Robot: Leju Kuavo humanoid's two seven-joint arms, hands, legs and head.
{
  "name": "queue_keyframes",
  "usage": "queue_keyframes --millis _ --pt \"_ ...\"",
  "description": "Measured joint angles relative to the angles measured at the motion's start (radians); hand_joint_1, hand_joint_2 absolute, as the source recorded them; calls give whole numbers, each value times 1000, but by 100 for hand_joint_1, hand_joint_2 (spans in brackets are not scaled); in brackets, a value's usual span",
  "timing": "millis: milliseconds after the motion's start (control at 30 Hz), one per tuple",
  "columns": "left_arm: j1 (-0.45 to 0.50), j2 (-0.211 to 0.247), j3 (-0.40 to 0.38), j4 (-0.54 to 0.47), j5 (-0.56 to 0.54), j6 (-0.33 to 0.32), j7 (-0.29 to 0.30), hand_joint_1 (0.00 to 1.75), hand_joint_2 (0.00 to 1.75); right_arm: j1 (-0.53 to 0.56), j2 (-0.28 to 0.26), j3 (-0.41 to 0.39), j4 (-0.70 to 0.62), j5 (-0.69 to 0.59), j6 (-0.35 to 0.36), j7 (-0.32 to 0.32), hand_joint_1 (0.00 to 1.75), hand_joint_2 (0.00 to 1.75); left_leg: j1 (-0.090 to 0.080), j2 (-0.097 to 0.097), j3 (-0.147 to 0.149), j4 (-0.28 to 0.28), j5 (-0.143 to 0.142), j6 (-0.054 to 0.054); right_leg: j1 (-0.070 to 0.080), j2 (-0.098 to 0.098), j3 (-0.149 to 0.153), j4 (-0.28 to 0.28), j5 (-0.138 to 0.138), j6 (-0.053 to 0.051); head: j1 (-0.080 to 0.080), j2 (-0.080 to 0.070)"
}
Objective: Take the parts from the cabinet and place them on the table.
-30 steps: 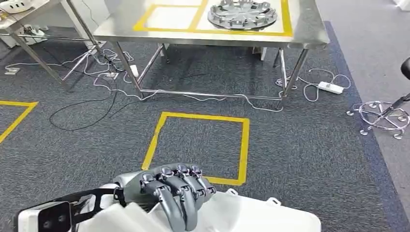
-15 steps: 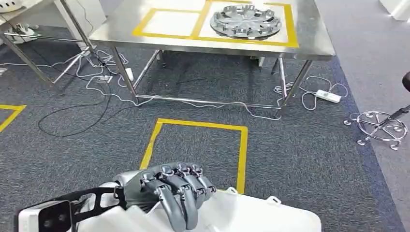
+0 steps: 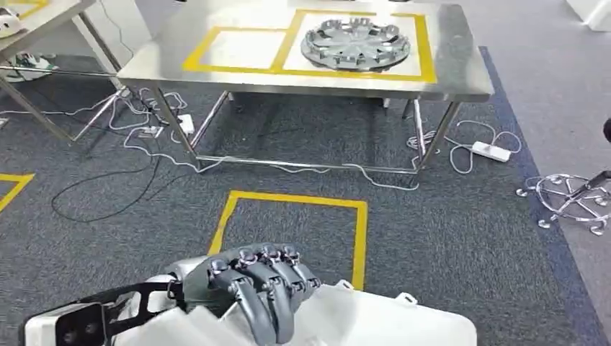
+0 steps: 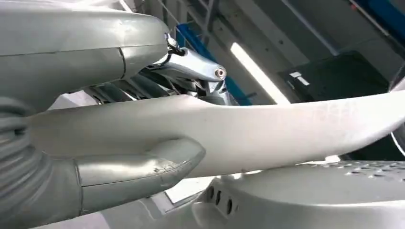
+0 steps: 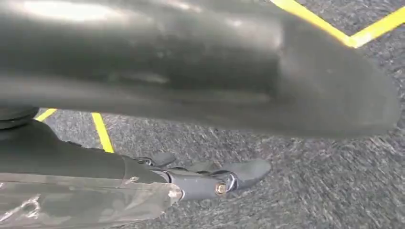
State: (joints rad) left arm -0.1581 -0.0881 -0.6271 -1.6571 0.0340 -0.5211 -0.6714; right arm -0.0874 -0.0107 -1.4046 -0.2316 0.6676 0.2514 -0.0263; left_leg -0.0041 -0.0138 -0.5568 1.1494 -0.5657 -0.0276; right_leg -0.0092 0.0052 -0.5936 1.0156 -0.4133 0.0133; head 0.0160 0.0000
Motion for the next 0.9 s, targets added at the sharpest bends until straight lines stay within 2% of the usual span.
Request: queue_keyframes --millis 67,100,133,167,233,267,300,333,367,433,467,500,567,600,633,667,700,733,767,800,833,900 --pt "2 2 0 0 -2 0 0 175 175 1 0 0 0 0 0 0 0 0 2 0 -94 128 -61 -7 -1 0 10 -1 -13 1 -1 0" --pt "3 4 0 0 -3 0 0 175 175 1 0 0 0 0 0 0 0 0 4 0 -119 142 -57 -8 -1 0 16 -1 -19 2 -1 0" --pt "3 6 0 0 -4 0 0 175 175 1 0 0 0 0 0 1 0 0 6 0 -124 119 -23 -11 -3 0 25 -1 -25 3 -1 0" --pt "3 7 0 0 -5 1 0 175 175 1 0 0 0 0 0 1 0 0 10 0 -110 62 32 -13 -5 2 34 -1 -31 8 -2 0" --pt "3 7 0 0 -5 3 0 175 175 1 0 0 0 0 0 1 0 0 21 2 -54 -97 144 -21 -10 4 50 -1 -44 23 -3 0" --pt "3 7 0 0 -6 3 0 175 175 1 -4 0 -1 0 0 1 0 0 24 6 -49 -140 129 -26 -7 4 56 10 -52 31 -9 0" --pt "4 7 0 0 -6 3 0 175 175 1 -5 0 -2 1 0 1 0 0 20 7 -51 -132 104 -12 -8 4 50 4 -59 38 -9 0" --pt "4 7 1 0 -6 4 0 175 175 1 -5 0 -2 1 0 1 0 0 18 6 -49 -135 125 -6 -9 4 47 -2 -67 44 -12 0" --pt "4 7 1 0 -6 4 0 175 175 1 -3 0 -1 1 0 1 0 0 19 4 -50 -136 128 3 -12 3 61 13 -60 53 -13 0" --pt "5 7 2 -2 -8 4 0 175 175 0 -2 1 -1 2 3 1 0 0 17 1 -30 -135 126 20 -16 1 64 17 -75 60 -7 0" --pt "3 6 2 -4 -8 4 0 175 175 -2 -2 3 -1 3 3 0 0 0 16 2 -22 -135 121 28 -15 1 42 62 -90 60 -7 0" --pt "3 6 3 -5 -9 4 0 175 175 -4 -2 6 -1 3 6 0 0 0 14 3 -18 -135 116 32 -13 1 -1 134 -111 61 -3 0" --pt "4 6 3 -5 -10 4 0 175 175 0 -2 8 -1 5 6 -1 0 0 9 2 -9 -135 102 40 -11 1 -104 285 -171 60 -1 0" --pt "5 6 4 -5 -10 4 0 175 175 2 -2 9 -1 6 6 -1 0 0 6 -1 -1 -135 94 42 -10 1 -138 314 -185 58 -2 0" --pt "5 6 4 -5 -10 4 0 175 175 3 -2 10 0 6 7 -2 0 0 5 -4 10 -135 86 41 -8 1 -147 301 -174 55 -2 0" --pt "5 6 4 -5 -10 4 0 175 175 2 -2 11 0 5 7 -2 0 0 4 -5 25 -135 75 41 -6 1 -138 249 -140 51 -2 0" --pt "5 6 5 -5 -10 4 0 175 175 2 -2 12 0 5 7 -2 0 0 4 -5 43 -135 63 39 -3 1 -116 176 -90 45 -2 0" --pt "5 5 5 -5 -11 5 -1 175 175 2 -2 13 0 5 7 -2 0 0 5 -5 60 -135 49 36 -1 1 -89 91 -23 41 -1 0" --pt "4 6 6 -5 -13 5 -1 175 175 4 -2 14 0 5 7 -2 0 0 3 -5 67 -136 38 32 0 0 -81 27 55 36 0 0" --pt "8 6 6 -6 -14 6 -1 175 175 2 -2 14 0 6 7 -2 0 0 1 -6 71 -138 33 26 3 -1 -82 26 20 35 -1 0" --pt "7 5 7 -6 -14 7 -1 175 175 2 -2 14 0 6 8 -3 0 0 1 -7 68 -148 30 19 7 0 -73 23 34 28 -2 0" --pt "6 5 7 -8 -15 9 -2 175 175 2 -2 15 0 6 8 -3 0 0 1 -7 78 -144 43 8 8 1 -67 13 35 18 -3 0"
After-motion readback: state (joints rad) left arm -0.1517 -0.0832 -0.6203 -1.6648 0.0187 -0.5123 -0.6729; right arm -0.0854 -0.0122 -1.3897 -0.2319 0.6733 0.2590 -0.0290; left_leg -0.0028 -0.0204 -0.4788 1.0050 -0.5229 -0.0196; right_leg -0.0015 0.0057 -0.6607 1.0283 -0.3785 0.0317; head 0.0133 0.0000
